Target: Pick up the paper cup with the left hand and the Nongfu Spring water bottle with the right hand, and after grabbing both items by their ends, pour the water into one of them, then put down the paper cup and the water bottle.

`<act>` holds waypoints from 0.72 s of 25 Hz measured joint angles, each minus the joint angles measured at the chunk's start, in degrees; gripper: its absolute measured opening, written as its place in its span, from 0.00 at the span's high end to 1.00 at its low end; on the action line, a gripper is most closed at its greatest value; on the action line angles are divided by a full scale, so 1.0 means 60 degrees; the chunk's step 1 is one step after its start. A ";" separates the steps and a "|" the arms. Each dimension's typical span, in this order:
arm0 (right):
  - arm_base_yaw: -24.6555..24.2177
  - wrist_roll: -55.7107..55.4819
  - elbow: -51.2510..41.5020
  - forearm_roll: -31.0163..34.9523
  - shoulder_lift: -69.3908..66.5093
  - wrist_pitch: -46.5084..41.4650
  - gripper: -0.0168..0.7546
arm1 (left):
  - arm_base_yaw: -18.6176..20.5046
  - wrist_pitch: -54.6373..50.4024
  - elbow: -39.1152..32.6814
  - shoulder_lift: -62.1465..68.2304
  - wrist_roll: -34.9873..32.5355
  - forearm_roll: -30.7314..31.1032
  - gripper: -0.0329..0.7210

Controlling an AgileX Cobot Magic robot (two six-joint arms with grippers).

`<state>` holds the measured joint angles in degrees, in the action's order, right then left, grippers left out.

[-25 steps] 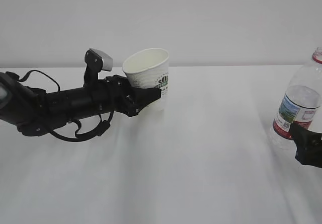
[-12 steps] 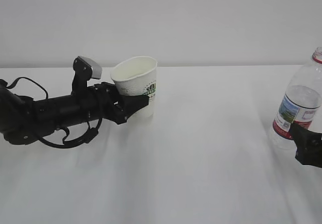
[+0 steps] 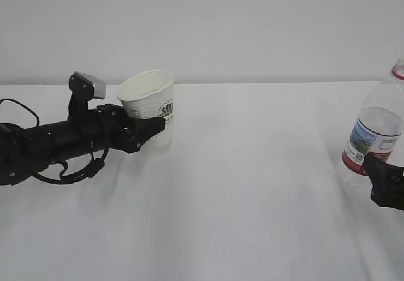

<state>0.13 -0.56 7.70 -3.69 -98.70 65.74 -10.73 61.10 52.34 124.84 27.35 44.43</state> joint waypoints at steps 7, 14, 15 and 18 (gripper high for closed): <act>0.0000 0.0000 0.0034 0.0000 0.0000 0.0000 0.21 | 0.0468 0.0086 -0.0492 -0.0373 -0.0419 -0.0777 0.34; 0.0000 -0.0140 0.0034 0.0000 0.0000 0.0000 0.21 | 0.0624 0.0247 -0.1036 -0.0392 -0.0849 -0.1873 0.34; 0.0000 -0.0146 0.0034 0.0000 0.0000 0.0000 0.21 | 0.0624 0.0313 -0.1120 -0.0392 -0.1011 -0.2089 0.34; 0.0000 -0.0162 0.0034 0.0000 0.0000 0.0000 0.21 | 0.0624 0.0389 -0.1411 -0.0406 -0.1250 -0.2711 0.34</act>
<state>0.13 -1.53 7.91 -3.69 -98.70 65.74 -6.99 63.43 43.87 122.41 19.85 28.16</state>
